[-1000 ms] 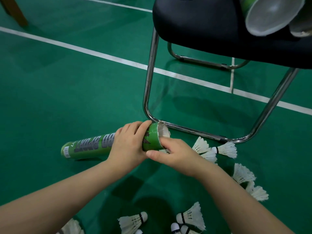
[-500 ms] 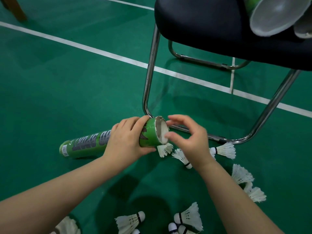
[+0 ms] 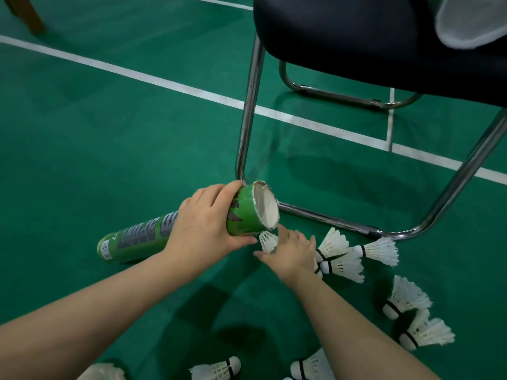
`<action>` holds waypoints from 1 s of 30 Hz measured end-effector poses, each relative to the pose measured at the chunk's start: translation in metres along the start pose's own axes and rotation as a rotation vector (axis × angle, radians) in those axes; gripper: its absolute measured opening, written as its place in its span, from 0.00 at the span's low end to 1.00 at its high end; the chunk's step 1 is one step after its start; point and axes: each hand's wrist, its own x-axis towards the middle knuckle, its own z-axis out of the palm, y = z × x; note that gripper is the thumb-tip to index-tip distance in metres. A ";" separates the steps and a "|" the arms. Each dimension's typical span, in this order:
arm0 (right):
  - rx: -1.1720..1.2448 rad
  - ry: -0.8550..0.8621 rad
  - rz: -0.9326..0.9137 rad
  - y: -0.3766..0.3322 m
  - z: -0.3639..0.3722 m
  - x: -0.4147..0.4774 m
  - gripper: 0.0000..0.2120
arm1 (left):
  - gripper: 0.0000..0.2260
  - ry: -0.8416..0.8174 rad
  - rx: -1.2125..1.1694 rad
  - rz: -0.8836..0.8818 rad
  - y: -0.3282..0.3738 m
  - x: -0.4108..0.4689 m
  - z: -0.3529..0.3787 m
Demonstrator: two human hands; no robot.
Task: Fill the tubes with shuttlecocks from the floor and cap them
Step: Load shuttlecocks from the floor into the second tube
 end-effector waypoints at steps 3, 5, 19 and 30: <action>-0.096 0.000 -0.011 -0.002 0.008 0.004 0.35 | 0.41 -0.001 -0.011 -0.013 -0.002 0.001 0.000; -0.089 0.025 -0.017 -0.003 0.008 0.004 0.29 | 0.41 0.007 -0.021 -0.013 -0.004 0.001 -0.002; 1.123 0.038 -0.198 0.030 -0.138 -0.042 0.21 | 0.41 0.006 0.019 -0.011 0.000 -0.001 0.001; 0.994 -0.013 -0.324 -0.001 -0.126 -0.065 0.29 | 0.43 -0.038 0.035 0.030 0.006 -0.011 0.006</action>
